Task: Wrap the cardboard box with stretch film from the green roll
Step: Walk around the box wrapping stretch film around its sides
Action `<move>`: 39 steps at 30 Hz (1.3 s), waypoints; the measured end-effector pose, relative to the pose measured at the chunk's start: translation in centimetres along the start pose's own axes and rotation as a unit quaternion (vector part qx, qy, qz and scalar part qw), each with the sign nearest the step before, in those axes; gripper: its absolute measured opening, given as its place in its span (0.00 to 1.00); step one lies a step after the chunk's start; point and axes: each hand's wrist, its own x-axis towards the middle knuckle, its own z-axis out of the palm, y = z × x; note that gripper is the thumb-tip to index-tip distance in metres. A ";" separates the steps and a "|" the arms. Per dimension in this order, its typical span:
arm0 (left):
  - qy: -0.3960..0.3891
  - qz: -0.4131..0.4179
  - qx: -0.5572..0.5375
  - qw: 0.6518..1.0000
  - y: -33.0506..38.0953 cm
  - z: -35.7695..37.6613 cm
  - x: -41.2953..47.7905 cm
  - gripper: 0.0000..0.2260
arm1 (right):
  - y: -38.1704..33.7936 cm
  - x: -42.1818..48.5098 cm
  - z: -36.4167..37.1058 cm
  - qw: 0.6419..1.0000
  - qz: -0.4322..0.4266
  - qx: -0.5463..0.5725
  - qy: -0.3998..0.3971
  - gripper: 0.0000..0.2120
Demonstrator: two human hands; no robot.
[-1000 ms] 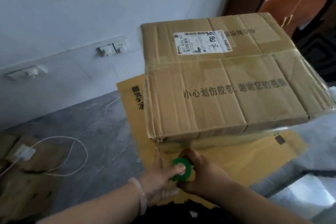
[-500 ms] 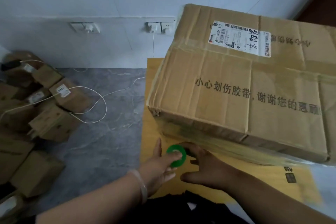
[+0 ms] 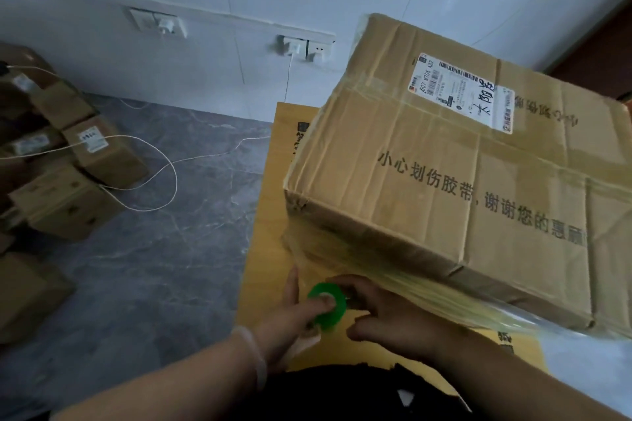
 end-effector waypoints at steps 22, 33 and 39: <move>0.132 0.163 -0.324 0.922 -10.0 12.4 -0.1 0.51 | 5.1 -5.9 -5.2 0.992 -0.015 -0.063 -0.107 0.24; 0.154 0.155 -0.329 0.919 -11.6 15.5 0.2 0.38 | 7.1 -7.0 -7.0 0.981 -0.055 -0.145 -0.121 0.31; 0.150 0.225 -0.391 0.880 -14.2 18.5 1.2 0.59 | 9.2 -8.0 -8.8 0.961 -0.108 -0.204 -0.154 0.41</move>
